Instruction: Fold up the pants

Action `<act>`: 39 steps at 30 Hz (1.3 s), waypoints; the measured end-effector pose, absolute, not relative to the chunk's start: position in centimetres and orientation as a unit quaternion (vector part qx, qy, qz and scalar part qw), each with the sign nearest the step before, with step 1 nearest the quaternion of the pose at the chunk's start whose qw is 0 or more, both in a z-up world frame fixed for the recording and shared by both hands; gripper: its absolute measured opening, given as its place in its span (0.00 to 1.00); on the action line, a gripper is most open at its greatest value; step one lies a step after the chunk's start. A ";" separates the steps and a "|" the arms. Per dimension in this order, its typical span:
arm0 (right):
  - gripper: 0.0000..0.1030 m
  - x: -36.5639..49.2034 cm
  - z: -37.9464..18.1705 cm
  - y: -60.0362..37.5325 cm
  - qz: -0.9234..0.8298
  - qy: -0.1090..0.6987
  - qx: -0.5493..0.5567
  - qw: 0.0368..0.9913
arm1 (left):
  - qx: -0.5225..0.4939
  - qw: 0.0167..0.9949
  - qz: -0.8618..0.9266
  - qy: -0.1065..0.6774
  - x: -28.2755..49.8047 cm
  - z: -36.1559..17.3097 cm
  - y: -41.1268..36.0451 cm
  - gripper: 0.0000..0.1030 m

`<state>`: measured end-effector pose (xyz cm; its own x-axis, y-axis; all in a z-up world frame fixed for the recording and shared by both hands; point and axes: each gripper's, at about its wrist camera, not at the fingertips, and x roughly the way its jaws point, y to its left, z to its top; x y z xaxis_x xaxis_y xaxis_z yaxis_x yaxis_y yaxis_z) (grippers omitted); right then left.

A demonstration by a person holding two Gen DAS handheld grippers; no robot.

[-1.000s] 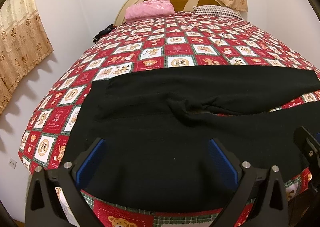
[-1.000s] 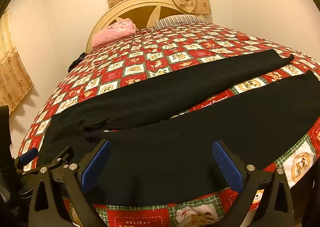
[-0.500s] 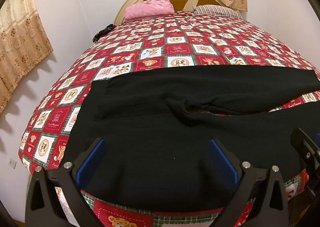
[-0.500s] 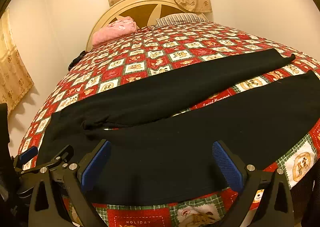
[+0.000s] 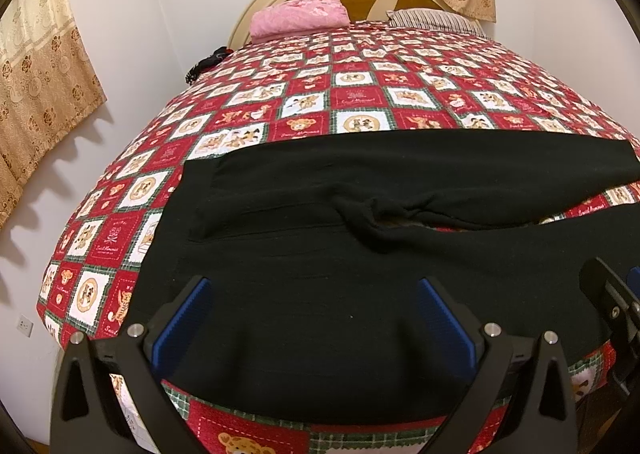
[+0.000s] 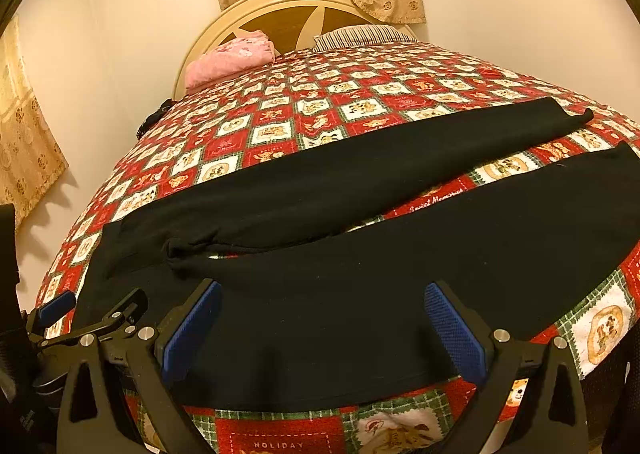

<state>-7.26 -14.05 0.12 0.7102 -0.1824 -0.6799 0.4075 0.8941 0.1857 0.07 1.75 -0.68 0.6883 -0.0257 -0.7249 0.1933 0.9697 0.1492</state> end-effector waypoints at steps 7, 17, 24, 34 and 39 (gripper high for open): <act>0.99 -7.4 0.2 -14.1 -0.162 0.344 0.163 0.910 | 0.107 0.912 -0.060 0.391 0.2 -0.6 1.9 1.00; 0.99 -7.3 0.1 -14.1 -0.162 0.348 0.163 0.909 | 0.107 0.910 -0.058 0.396 0.4 -1.1 1.9 1.00; 0.99 -6.9 -0.2 -14.0 -0.160 0.350 0.161 0.909 | 0.110 0.908 -0.061 0.401 0.6 -1.5 1.9 1.00; 0.99 -4.8 0.8 -16.3 -0.124 0.343 0.146 0.920 | 0.058 0.909 -0.058 0.409 7.2 1.3 10.7 1.00; 0.99 -2.5 1.7 -17.0 -0.088 0.338 0.123 0.929 | 0.027 0.893 -0.058 0.445 14.5 0.1 15.1 0.68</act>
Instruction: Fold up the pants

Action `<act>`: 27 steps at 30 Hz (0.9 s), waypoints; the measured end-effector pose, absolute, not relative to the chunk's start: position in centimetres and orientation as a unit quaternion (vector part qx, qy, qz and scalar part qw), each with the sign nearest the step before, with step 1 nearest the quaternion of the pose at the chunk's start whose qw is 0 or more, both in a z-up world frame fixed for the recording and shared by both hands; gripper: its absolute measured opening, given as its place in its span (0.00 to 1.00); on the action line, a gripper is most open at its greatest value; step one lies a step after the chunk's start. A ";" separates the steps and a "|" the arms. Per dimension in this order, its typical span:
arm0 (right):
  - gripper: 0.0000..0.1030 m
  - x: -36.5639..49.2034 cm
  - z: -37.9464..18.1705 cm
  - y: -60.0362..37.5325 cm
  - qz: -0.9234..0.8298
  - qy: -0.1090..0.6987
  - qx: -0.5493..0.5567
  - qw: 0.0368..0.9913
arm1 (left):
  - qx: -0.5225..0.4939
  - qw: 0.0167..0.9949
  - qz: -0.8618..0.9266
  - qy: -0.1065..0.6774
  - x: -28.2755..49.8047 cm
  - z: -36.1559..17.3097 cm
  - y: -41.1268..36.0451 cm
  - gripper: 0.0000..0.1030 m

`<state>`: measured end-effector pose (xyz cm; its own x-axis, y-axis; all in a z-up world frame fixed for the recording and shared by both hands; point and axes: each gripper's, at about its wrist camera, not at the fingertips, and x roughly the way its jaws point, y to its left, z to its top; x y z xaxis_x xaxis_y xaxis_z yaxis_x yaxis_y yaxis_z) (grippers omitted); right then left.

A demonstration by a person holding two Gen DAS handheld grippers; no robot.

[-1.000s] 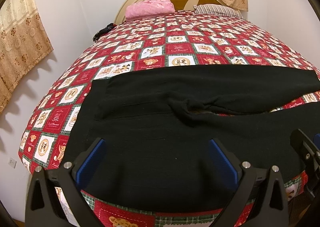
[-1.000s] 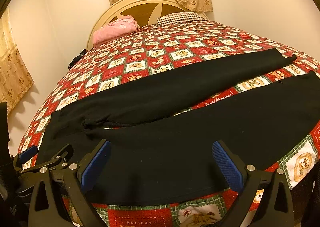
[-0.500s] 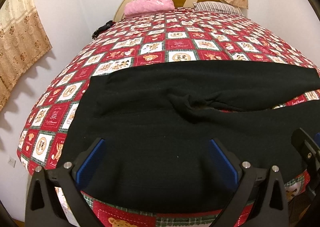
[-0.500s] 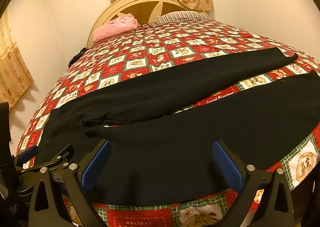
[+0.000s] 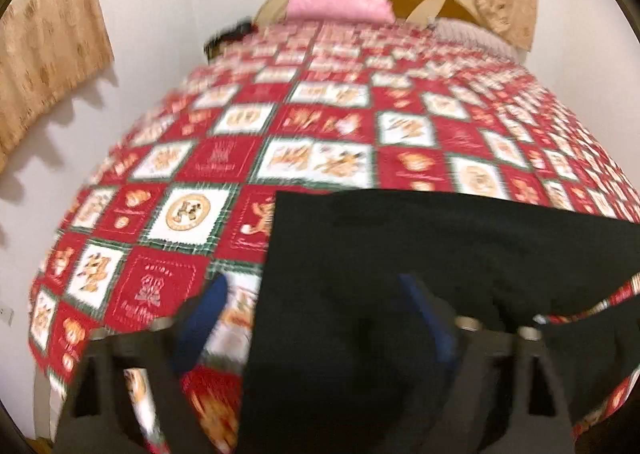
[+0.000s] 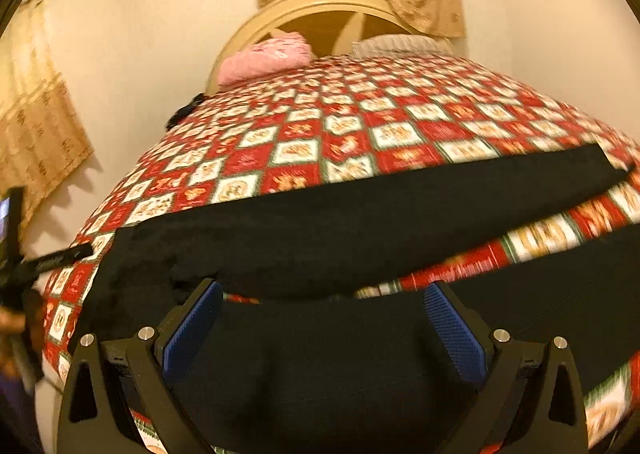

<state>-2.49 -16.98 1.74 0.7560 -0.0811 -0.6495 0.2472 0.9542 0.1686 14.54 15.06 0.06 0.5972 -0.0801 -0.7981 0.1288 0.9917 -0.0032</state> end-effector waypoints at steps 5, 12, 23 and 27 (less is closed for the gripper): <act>0.99 0.2 2.1 -16.6 -0.072 0.349 0.072 0.932 | 0.014 0.878 -0.070 0.473 18.6 -2.3 15.6 0.62; 0.99 6.3 2.1 -17.3 -0.029 0.363 0.001 0.931 | 0.003 0.870 -0.063 0.488 21.9 -3.9 16.0 0.62; 0.81 19.5 -4.7 -17.8 0.057 0.477 -0.087 0.873 | -0.020 0.854 -0.092 0.512 23.8 -5.3 16.3 0.63; 0.51 20.3 -5.6 -18.3 0.114 0.497 -0.049 0.859 | -0.018 0.855 -0.096 0.509 24.2 -5.4 15.9 0.62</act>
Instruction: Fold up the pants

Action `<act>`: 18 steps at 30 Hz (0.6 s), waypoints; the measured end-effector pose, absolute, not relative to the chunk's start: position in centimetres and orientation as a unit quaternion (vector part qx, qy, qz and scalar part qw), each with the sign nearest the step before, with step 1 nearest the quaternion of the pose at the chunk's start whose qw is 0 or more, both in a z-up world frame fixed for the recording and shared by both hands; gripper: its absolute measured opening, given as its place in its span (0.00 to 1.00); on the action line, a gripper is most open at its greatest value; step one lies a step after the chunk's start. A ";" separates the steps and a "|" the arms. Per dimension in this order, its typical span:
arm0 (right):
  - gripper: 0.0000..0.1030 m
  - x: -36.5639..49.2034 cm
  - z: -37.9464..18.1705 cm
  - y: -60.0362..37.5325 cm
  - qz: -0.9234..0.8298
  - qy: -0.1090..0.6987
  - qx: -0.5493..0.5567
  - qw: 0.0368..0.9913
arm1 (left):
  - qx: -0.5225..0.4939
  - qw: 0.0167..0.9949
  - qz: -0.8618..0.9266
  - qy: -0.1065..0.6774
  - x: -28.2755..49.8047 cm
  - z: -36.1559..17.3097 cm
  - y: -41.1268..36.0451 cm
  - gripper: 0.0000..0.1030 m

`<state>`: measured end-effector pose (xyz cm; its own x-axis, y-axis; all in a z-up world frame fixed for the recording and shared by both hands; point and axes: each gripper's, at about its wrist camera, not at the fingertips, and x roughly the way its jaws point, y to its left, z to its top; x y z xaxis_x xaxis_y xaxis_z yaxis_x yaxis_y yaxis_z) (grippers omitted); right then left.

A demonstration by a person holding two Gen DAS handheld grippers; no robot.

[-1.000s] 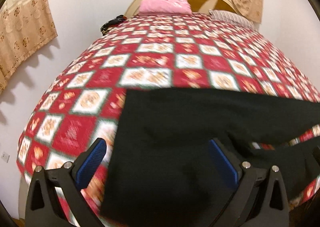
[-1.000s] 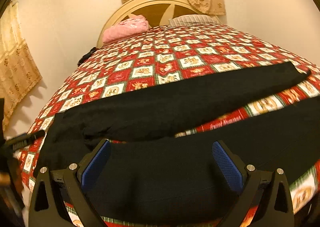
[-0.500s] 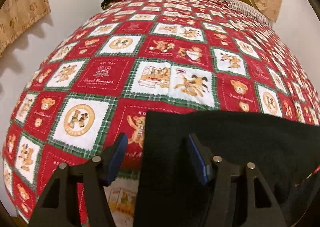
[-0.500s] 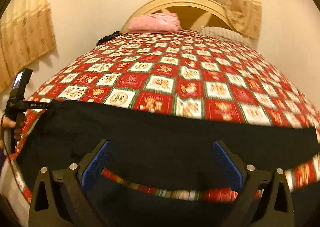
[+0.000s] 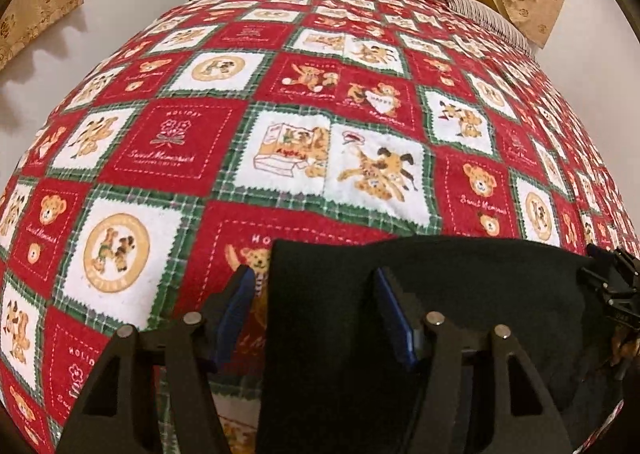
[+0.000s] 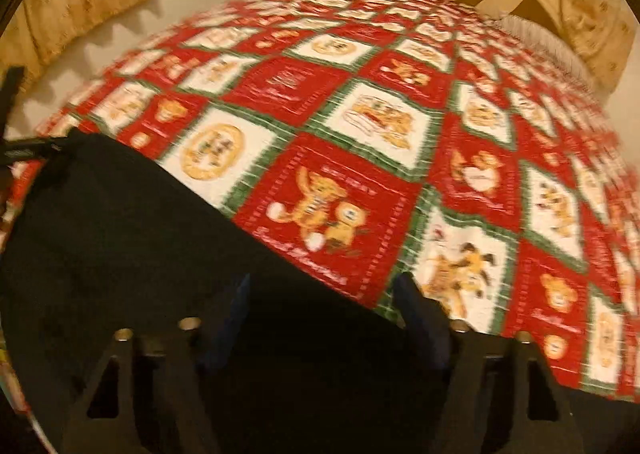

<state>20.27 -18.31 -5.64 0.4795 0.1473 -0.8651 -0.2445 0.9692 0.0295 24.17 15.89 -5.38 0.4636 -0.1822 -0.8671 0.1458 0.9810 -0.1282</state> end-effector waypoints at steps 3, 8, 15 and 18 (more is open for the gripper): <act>0.15 19.6 -5.2 -18.1 0.146 0.504 -0.038 0.850 | -0.009 0.857 -0.106 0.504 24.2 -5.3 15.2 0.41; 0.05 18.9 -3.3 -17.9 0.139 0.491 -0.047 0.859 | -0.019 0.856 -0.125 0.501 24.5 -4.2 14.6 0.17; 0.04 15.8 4.0 -18.6 0.121 0.404 -0.007 0.907 | -0.028 0.896 -0.141 0.419 21.2 2.1 14.5 0.17; 0.04 12.7 7.0 -18.3 0.131 0.365 0.002 0.922 | -0.028 0.910 -0.149 0.385 18.7 4.3 15.0 0.17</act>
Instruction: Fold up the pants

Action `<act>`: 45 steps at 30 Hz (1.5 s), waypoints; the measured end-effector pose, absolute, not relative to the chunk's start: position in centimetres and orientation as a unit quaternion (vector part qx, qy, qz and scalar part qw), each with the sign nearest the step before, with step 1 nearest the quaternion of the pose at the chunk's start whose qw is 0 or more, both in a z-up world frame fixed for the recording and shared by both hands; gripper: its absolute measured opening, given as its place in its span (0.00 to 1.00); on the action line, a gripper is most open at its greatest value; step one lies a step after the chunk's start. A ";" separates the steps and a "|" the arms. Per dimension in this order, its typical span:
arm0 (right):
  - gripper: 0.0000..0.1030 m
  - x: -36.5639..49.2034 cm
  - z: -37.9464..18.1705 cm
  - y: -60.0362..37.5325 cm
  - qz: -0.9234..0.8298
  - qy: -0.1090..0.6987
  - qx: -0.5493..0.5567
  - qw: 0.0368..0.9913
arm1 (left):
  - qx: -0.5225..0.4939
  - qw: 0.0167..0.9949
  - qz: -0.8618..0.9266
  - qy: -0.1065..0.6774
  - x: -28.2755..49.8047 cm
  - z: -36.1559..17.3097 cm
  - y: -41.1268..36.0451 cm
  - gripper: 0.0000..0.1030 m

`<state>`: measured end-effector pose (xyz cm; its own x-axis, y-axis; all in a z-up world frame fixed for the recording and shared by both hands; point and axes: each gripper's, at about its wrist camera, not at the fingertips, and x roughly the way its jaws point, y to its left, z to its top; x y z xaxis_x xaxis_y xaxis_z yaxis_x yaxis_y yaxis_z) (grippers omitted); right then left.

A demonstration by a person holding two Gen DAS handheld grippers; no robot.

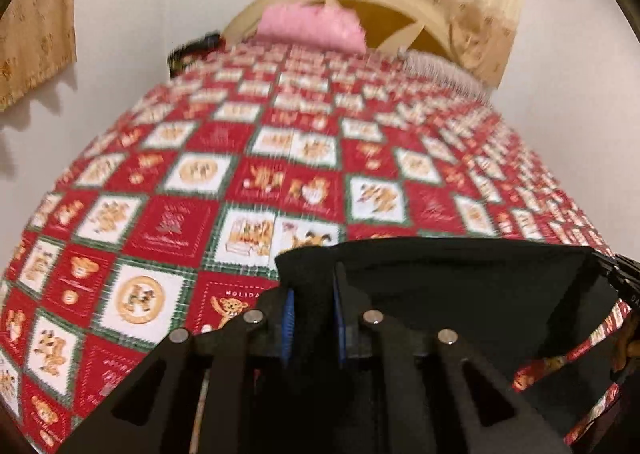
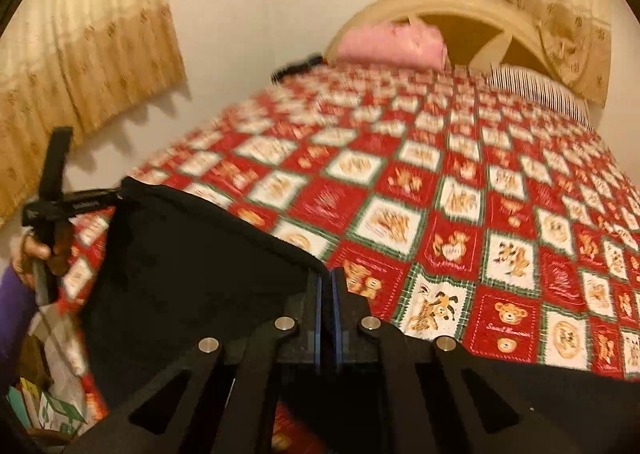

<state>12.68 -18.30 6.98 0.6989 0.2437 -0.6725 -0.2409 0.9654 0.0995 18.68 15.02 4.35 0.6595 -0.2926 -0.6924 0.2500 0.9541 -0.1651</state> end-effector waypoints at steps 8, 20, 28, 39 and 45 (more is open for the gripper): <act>0.04 0.7 8.0 -14.1 0.165 0.316 -0.049 0.933 | -0.013 0.941 -0.147 0.306 9.8 4.4 17.4 0.24; 0.04 -8.1 -2.5 -10.4 0.162 0.391 -0.074 0.903 | -0.018 0.937 -0.073 0.342 3.6 -3.1 21.5 0.70; 0.04 -9.8 -5.1 -10.1 0.153 0.401 -0.110 0.896 | 0.003 0.925 0.003 0.379 0.0 -5.0 25.0 0.76; 0.07 -9.9 -0.5 -10.1 0.196 0.389 -0.062 0.898 | 0.003 0.949 -0.032 0.315 1.7 1.5 20.2 0.76; 0.07 -2.6 0.6 -10.9 0.193 0.359 0.074 0.910 | 0.048 0.951 -0.040 0.302 5.3 0.4 12.9 0.76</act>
<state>-2.64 -10.85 0.56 0.6677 0.4049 -0.6247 -0.2983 0.9144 0.2738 5.25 12.87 0.36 0.8146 -0.0475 -0.5781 0.1053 0.9922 0.0669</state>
